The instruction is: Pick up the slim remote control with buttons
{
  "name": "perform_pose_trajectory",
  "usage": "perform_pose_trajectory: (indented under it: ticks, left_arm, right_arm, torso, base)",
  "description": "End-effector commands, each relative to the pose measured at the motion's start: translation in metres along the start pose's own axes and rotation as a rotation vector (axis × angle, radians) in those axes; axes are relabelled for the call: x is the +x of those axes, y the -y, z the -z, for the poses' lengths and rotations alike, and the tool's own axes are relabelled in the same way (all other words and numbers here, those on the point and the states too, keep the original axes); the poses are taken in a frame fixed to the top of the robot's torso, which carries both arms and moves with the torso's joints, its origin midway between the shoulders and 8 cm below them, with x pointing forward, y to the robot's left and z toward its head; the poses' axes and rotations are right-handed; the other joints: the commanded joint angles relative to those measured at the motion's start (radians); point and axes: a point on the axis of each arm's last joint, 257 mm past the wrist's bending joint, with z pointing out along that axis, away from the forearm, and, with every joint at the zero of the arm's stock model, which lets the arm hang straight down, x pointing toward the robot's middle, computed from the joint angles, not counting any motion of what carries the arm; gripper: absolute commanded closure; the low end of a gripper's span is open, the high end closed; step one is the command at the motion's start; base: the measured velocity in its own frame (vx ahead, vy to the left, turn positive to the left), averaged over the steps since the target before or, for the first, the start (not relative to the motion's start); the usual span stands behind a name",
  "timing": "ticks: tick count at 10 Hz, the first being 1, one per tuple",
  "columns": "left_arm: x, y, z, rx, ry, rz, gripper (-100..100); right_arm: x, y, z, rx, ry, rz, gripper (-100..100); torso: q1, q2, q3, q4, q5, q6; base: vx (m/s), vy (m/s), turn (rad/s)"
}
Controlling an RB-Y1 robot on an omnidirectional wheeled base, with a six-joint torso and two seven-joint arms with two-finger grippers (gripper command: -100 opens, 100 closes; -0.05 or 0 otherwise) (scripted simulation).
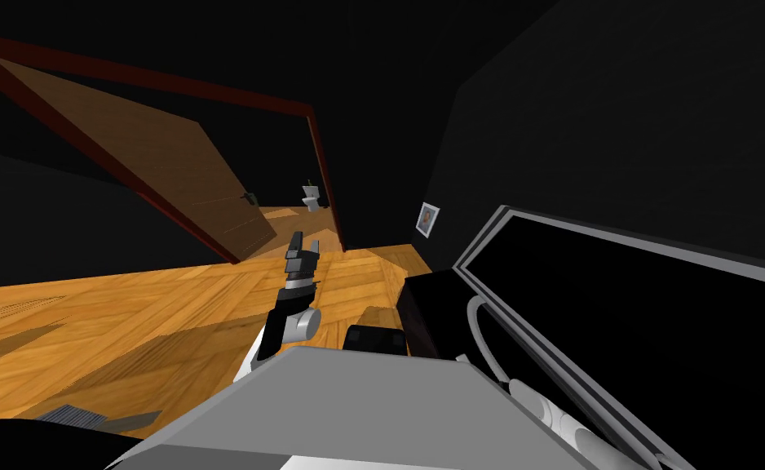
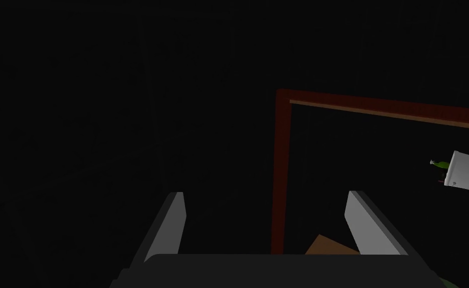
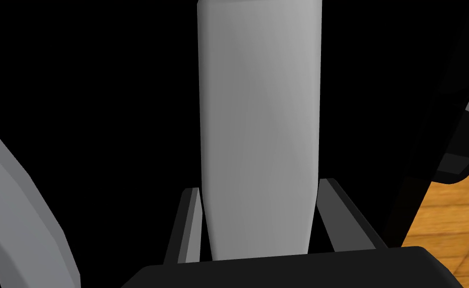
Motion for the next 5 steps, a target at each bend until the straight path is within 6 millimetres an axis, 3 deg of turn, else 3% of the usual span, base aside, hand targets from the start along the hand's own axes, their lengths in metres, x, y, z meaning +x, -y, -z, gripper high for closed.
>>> perform_pose_trajectory:
  ticks: [1, 4, 5]
  left_arm:
    - [0.0000, 0.0000, 0.0000, 0.000, 0.000, 0.000, 0]
    - [0.0000, 0.0000, 0.0000, 0.000, 0.000, 0.000, 0]
    - [0.0000, 0.0000, 0.0000, 0.000, 0.000, 0.000, 0]
  right_arm:
    - [-0.0042, 0.0091, 0.0083, 0.001, -0.003, 0.007, 100]
    - [-0.0072, 0.0155, 0.0137, 0.002, -0.005, 0.012, 100]
    - [-0.0072, 0.0153, 0.0139, 0.000, -0.005, 0.011, 0]
  torso:
    - [0.000, 0.000, 0.000, 0.000, 0.000, 0.000]
    - [0.003, 0.000, 0.000, 0.000, 0.000, 0.000]
    - [0.001, 0.000, 0.000, 0.000, 0.000, 0.000]
  base:
    - [-0.015, 0.052, -0.083]
    - [-0.011, 0.039, -0.033]
    - [0.000, 0.000, 0.000]
